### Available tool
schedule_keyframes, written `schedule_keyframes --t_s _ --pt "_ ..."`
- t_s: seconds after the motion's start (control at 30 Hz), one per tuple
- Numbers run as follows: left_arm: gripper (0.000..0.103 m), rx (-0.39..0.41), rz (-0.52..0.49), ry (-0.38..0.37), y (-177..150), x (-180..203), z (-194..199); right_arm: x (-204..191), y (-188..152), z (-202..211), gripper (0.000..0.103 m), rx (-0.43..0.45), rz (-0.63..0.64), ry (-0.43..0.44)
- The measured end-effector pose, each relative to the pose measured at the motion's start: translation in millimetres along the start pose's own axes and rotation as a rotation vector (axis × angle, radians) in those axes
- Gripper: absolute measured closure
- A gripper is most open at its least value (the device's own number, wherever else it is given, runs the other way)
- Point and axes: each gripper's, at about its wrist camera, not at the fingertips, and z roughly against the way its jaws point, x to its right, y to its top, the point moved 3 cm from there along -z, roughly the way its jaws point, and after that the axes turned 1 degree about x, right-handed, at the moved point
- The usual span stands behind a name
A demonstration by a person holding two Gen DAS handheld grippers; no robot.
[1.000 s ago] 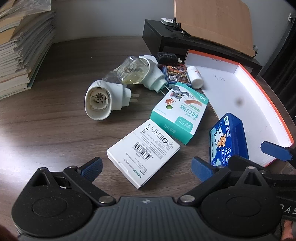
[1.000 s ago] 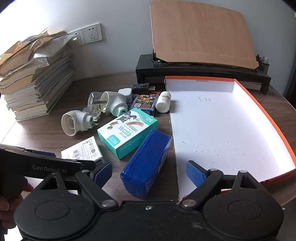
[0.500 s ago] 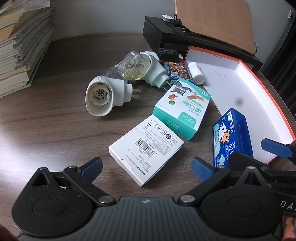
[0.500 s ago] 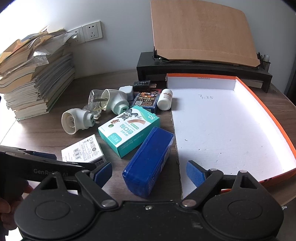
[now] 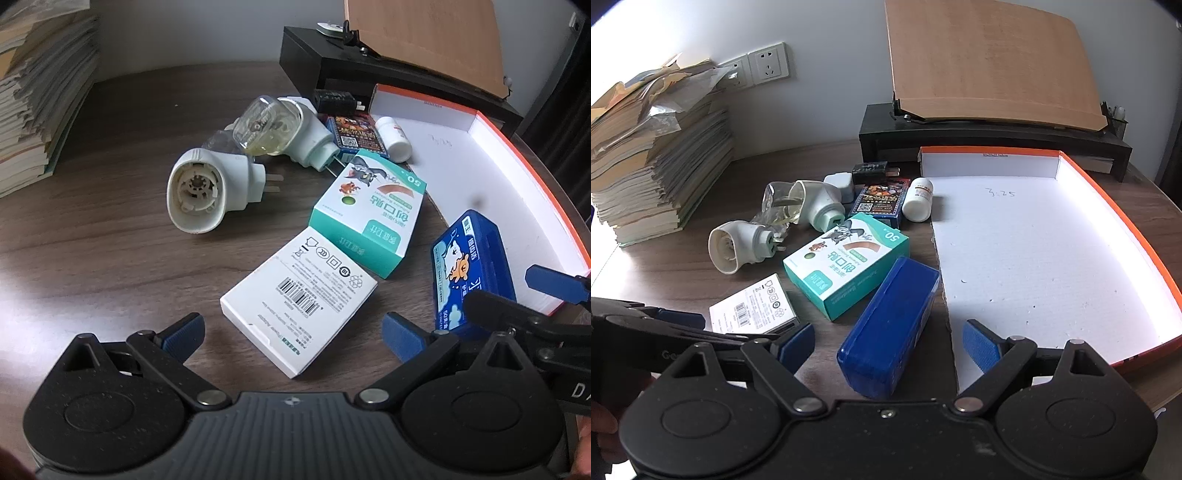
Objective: Organize rigid objects
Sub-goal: 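Grasp the blue plastic case with the right tool while the left tool grasps the white adapter box, then lower the blue case into the orange tray with right tool while left tool carries white box toward tray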
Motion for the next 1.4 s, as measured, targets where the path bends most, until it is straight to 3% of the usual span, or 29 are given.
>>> schedule_keyframes --t_s 0.33,0.7,0.77,0.93,1.0,1.07,1.1,1.13,1.17,1.4 --pt "0.000 -0.009 -0.034 0.007 3.8 -1.1 -10.8 0.8 1.6 -7.3 0.001 -0.024 -0.017 -0.011" --pt "0.002 0.036 -0.129 0.042 5.2 2.7 -17.5 -2.9 3.9 -22.1 0.001 -0.069 -0.024 -0.008" --pt "0.008 0.055 -0.158 0.042 5.4 5.3 -17.8 -1.8 4.2 -26.0 0.001 -0.081 -0.033 -0.019" --pt "0.043 0.106 -0.210 0.036 4.7 13.4 -15.1 4.2 4.6 -38.1 0.001 -0.117 -0.068 -0.027" --pt "0.043 0.111 -0.206 0.032 3.8 14.1 -14.3 6.2 4.1 -44.6 0.002 -0.137 -0.073 -0.036" --pt "0.044 0.116 -0.186 0.022 2.6 12.8 -12.7 9.4 2.8 -52.1 0.015 -0.158 -0.079 -0.038" --pt "0.044 0.116 -0.174 0.020 2.3 12.0 -11.9 10.3 2.4 -54.6 0.028 -0.165 -0.084 -0.032" --pt "0.044 0.117 -0.165 0.019 2.4 11.7 -11.2 10.8 2.7 -54.7 0.055 -0.159 -0.076 -0.039" --pt "0.044 0.119 -0.155 0.020 2.4 10.9 -10.0 9.9 3.7 -53.8 0.062 -0.152 -0.062 -0.038" --pt "0.044 0.173 -0.070 0.018 10.4 8.9 11.6 10.1 14.7 -35.1 0.062 -0.072 -0.012 -0.032"
